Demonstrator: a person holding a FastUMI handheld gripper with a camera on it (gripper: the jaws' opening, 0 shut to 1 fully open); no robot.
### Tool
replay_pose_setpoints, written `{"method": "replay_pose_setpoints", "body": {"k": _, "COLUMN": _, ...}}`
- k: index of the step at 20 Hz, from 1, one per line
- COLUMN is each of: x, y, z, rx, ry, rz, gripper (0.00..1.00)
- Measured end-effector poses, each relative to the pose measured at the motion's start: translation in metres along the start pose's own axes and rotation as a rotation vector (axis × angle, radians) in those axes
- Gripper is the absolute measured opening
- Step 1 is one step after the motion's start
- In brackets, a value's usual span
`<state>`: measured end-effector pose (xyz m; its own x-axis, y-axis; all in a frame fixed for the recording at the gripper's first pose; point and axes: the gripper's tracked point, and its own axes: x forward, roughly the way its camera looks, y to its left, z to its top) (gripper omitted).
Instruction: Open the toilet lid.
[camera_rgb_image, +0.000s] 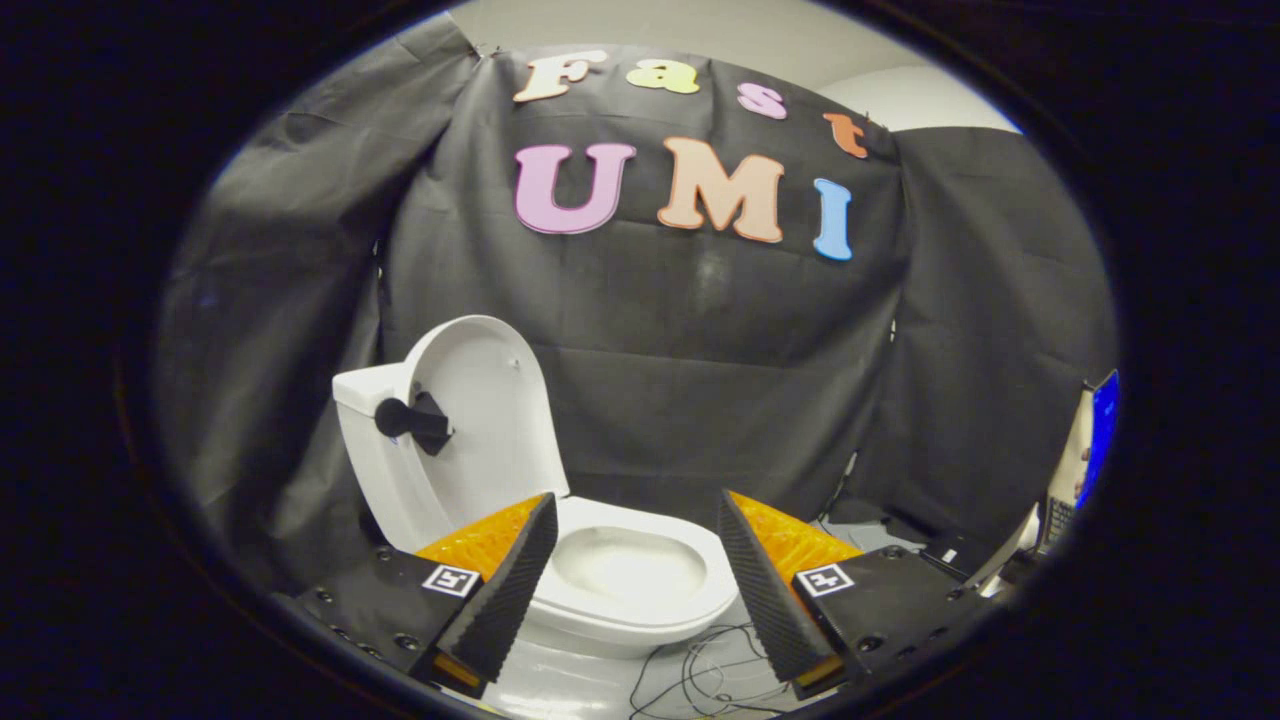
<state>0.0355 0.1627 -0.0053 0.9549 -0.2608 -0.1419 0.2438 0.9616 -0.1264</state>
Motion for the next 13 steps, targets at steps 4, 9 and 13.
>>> {"method": "replay_pose_setpoints", "body": {"k": 4, "x": -0.006, "y": -0.023, "z": -0.012, "rx": 0.088, "ry": -0.011, "rz": -0.040, "gripper": 0.99}}
{"method": "replay_pose_setpoints", "body": {"k": 9, "x": -0.002, "y": -0.018, "z": -0.021, "rx": 0.125, "ry": -0.007, "rz": -0.034, "gripper": 0.99}}
{"method": "replay_pose_setpoints", "body": {"k": 13, "x": 0.003, "y": -0.015, "z": -0.042, "rx": 0.070, "ry": 0.025, "rz": -0.027, "gripper": 0.99}}
